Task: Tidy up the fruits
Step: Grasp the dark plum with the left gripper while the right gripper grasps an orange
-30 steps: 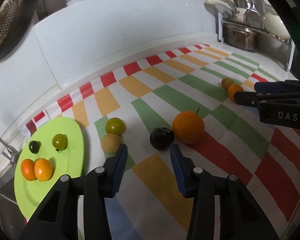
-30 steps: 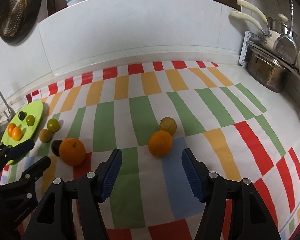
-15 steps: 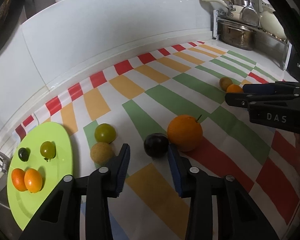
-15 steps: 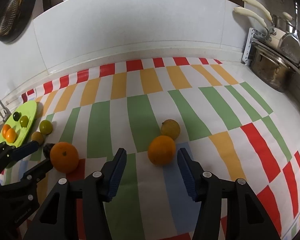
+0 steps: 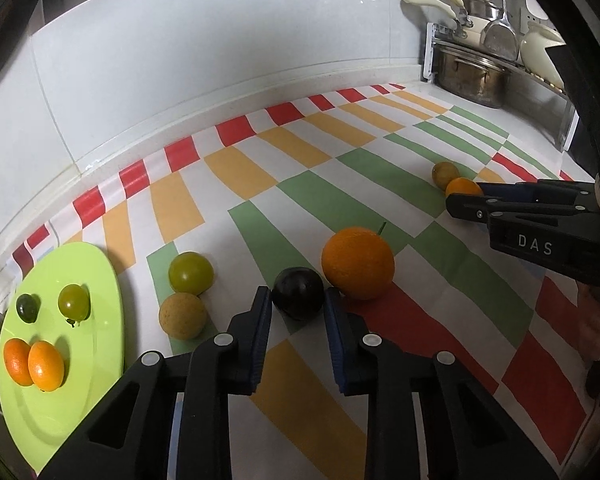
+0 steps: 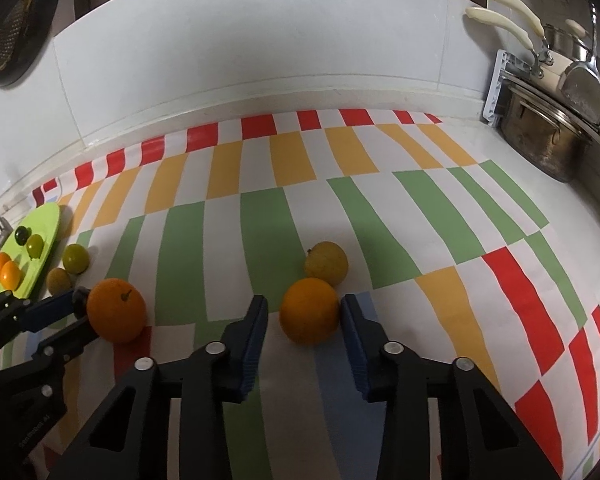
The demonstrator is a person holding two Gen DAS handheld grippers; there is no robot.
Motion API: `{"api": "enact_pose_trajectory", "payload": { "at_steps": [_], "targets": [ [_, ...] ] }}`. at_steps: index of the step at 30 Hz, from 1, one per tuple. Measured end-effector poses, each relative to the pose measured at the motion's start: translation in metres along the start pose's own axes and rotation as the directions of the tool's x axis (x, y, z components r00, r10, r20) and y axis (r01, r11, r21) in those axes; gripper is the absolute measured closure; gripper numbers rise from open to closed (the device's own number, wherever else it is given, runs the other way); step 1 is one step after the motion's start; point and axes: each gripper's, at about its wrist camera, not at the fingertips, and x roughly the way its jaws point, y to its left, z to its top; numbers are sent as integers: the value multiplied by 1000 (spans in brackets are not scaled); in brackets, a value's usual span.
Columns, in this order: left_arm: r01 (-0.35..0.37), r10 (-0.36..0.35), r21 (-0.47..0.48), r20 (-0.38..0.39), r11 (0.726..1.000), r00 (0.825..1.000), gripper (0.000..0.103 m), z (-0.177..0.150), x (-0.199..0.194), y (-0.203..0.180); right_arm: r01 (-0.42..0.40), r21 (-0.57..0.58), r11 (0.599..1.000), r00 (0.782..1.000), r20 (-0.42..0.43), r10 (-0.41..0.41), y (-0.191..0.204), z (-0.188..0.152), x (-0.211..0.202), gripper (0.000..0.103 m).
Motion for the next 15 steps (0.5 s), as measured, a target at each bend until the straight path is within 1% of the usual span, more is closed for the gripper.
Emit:
{"api": "enact_pose_trajectory", "payload": {
  "at_steps": [3,7,15],
  "targets": [
    [-1,1,-16,-1,1000,1000,77,0,-1,1,3,-7,1000,1000,4,-3,0,-1,-1,71],
    [-11,11,-54,4,999,1000,77,-3,-7,3,-18,-19,1000,1000,16,18,3,-2,-8,71],
    [-21,25,-126,29,992,999,77,-10,-30,10,-96,-68,993,994,46,100,22,-5,-33,71]
  ]
}}
